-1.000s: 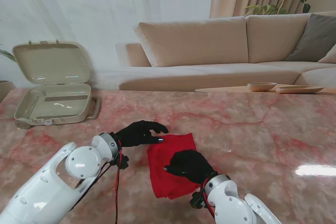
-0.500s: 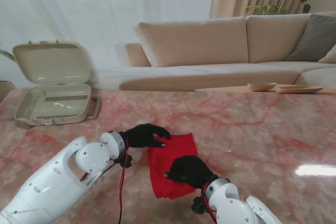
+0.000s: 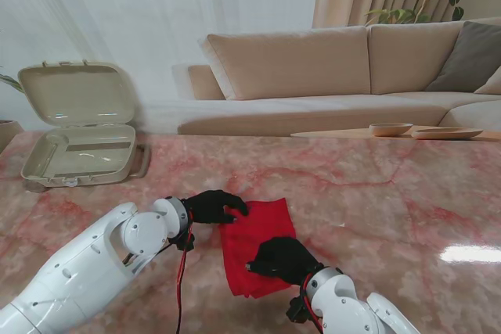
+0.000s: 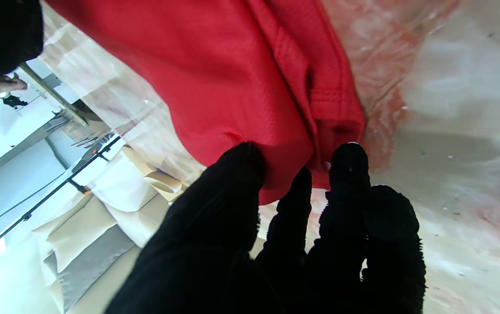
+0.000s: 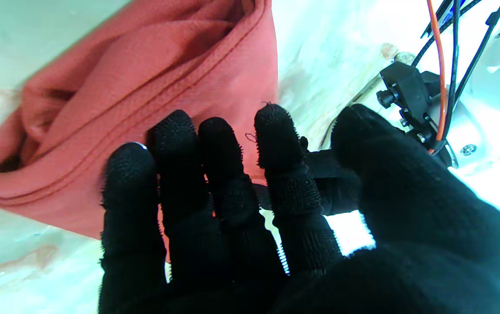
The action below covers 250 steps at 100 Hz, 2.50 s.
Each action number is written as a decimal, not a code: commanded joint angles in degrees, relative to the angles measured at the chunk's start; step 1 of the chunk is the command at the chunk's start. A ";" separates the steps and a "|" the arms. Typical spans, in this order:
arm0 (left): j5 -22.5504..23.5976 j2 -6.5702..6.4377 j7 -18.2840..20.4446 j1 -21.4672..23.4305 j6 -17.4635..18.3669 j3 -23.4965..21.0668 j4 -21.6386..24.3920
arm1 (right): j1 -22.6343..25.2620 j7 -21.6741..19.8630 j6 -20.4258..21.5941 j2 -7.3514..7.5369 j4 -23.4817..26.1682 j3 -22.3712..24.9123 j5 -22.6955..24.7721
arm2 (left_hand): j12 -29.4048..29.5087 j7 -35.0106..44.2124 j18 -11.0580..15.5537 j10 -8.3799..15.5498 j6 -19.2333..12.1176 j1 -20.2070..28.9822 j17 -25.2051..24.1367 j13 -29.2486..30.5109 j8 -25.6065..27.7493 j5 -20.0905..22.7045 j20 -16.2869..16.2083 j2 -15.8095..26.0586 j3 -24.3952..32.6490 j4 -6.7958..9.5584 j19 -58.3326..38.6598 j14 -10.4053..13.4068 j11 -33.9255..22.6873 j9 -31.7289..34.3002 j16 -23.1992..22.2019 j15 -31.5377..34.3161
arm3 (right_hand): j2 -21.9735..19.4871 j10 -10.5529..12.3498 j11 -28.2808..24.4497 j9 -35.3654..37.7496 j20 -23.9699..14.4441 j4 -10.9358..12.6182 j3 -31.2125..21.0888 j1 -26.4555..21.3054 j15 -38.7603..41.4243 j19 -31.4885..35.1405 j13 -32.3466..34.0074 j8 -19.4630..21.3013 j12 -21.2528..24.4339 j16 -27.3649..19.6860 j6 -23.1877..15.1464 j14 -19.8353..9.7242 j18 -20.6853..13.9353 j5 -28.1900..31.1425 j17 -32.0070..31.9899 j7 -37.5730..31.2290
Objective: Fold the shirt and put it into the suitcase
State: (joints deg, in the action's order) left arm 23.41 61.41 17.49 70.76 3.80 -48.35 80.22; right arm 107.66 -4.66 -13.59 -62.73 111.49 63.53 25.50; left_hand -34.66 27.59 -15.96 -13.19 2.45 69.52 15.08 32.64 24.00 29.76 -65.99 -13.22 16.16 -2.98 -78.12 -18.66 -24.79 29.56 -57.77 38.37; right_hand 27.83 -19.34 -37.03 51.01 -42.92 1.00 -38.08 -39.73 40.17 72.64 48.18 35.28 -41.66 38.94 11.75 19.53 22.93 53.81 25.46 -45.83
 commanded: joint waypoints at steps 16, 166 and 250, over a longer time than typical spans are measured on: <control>0.62 0.27 0.07 -1.66 0.07 1.91 -3.55 | 0.39 -1.93 -1.13 0.30 -0.51 -0.12 -0.51 | -1.99 1.64 1.31 1.22 -0.60 1.47 0.99 2.22 -0.18 1.93 -0.57 -1.86 2.33 0.13 -3.11 2.04 -1.39 1.83 -2.25 2.43 | -1.23 0.74 -0.17 1.22 1.69 -1.52 2.00 -1.05 -1.54 1.47 2.65 -1.11 0.05 -0.55 -1.96 -0.10 1.27 1.15 0.22 -0.80; -9.97 3.81 -3.52 -6.27 0.51 4.97 -7.93 | 7.33 -1.70 -1.56 0.77 4.90 3.45 5.62 | 3.57 -3.51 -2.31 1.02 0.21 0.80 -3.79 -1.00 0.48 -0.03 2.86 4.11 -15.58 0.92 3.87 0.43 -0.53 0.27 4.21 -1.60 | -3.60 -0.27 3.80 3.67 4.95 -1.10 3.57 -0.10 -4.16 3.34 8.65 -3.29 5.47 -3.58 -2.66 -0.10 0.60 -2.39 6.07 2.47; -7.60 0.18 4.55 -1.90 1.28 0.80 -5.07 | 3.42 -1.46 -6.37 0.30 -0.93 2.90 3.16 | 3.49 -4.86 -2.01 -0.12 1.78 0.56 -4.02 -1.29 -0.08 -0.71 3.28 5.99 -16.39 0.80 3.61 -0.44 -0.46 0.61 4.10 -0.93 | -4.19 0.44 6.31 3.72 15.23 -0.93 3.70 0.96 -17.46 -3.14 3.94 -2.75 7.38 -12.31 -2.23 1.70 4.33 -1.79 2.73 4.22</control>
State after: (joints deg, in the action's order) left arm 15.50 62.66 21.12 67.39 5.32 -47.21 74.34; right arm 111.01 -5.70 -19.29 -62.22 111.86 66.18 28.71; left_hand -31.35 23.35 -17.45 -12.92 3.75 68.33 11.59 32.29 23.98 29.72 -63.23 -10.08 1.57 -2.86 -74.40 -17.94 -25.75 30.73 -54.11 37.75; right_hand 24.39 -19.10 -31.25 54.86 -28.68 0.80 -35.37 -39.64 25.59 70.28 54.75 32.18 -35.15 28.25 11.05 19.26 25.81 52.12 29.10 -42.27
